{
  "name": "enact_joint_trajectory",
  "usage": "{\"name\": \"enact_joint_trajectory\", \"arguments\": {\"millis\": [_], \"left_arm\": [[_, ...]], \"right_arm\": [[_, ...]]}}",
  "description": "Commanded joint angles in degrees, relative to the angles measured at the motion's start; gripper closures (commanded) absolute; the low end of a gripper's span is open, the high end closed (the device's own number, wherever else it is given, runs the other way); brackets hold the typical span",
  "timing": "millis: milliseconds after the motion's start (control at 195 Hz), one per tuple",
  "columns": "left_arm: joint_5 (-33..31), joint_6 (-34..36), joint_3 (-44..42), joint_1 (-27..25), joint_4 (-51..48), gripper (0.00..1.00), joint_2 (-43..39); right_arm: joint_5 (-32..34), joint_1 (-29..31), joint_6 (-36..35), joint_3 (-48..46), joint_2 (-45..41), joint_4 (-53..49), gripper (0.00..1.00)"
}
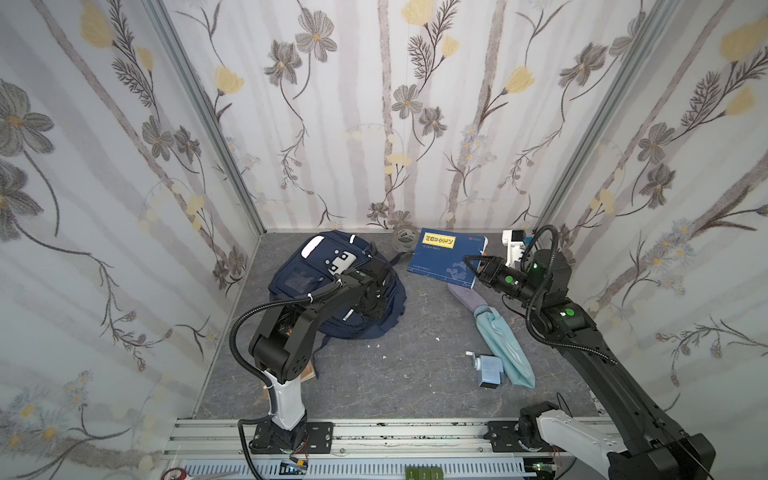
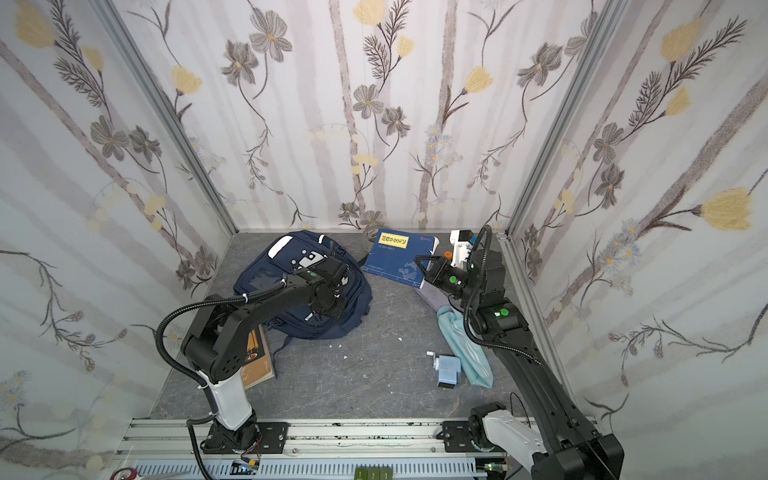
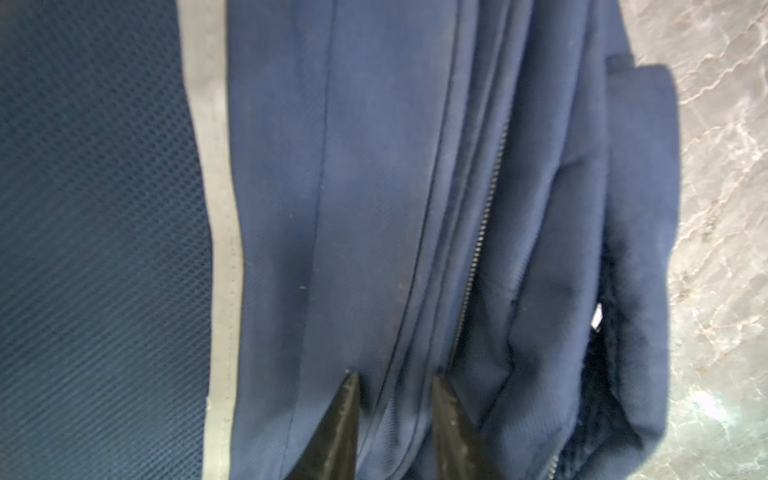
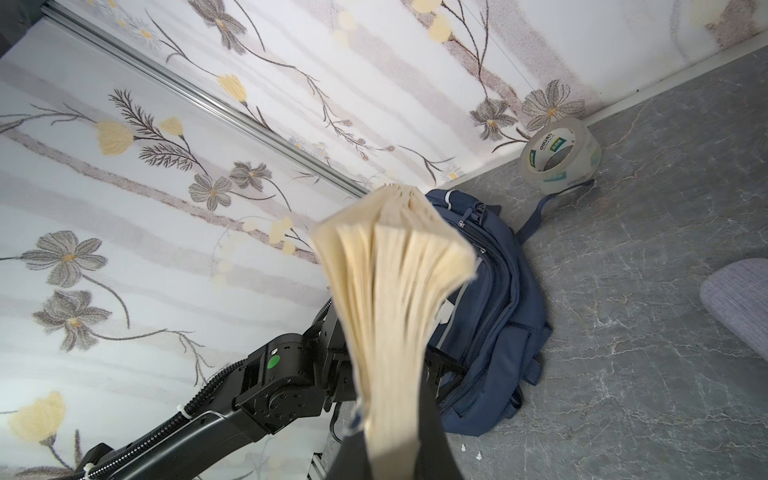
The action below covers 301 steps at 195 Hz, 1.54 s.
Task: Pack the student bag
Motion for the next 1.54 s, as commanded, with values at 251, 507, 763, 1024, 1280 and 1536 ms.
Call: {"name": "enact_joint_trajectory", "arguments": {"millis": [251,507,763,1024,1280,1536], "left_arm": [[-3.4,0.8,2.6,0.0,-1.5,0.68,-0.4],[-3.8,0.8,6.3,0.1,-2.7,0.58,-0.6],[-5.7,2.7,7.9,0.0,-3.9,0.50,1.7],[-11.7,3.5,7.9,0.0,-3.9,0.47,4.7],[-12.0,4.1,7.9,0.0,-3.9,0.55,6.7],[-13.1,3.6,9.8,0.0,-4.0,0.69,7.0]], "right_arm": [[-1.6,-0.1,0.7,0.3,-0.1,3.8,1.00],[-1.8,-0.1,0.8,-0.9,-0.3,4.3,1.00],[-2.2,-0.1,2.0,-2.8,-1.3,6.0,1.00],[-1.5,-0.1,1.9,-5.8,-3.6,5.2,1.00],[-1.3,-0.1,1.9,-5.6,-3.8,5.1,1.00],[-1.8,-0.1,1.7,-5.4,-3.5,4.7,1.00]]}}
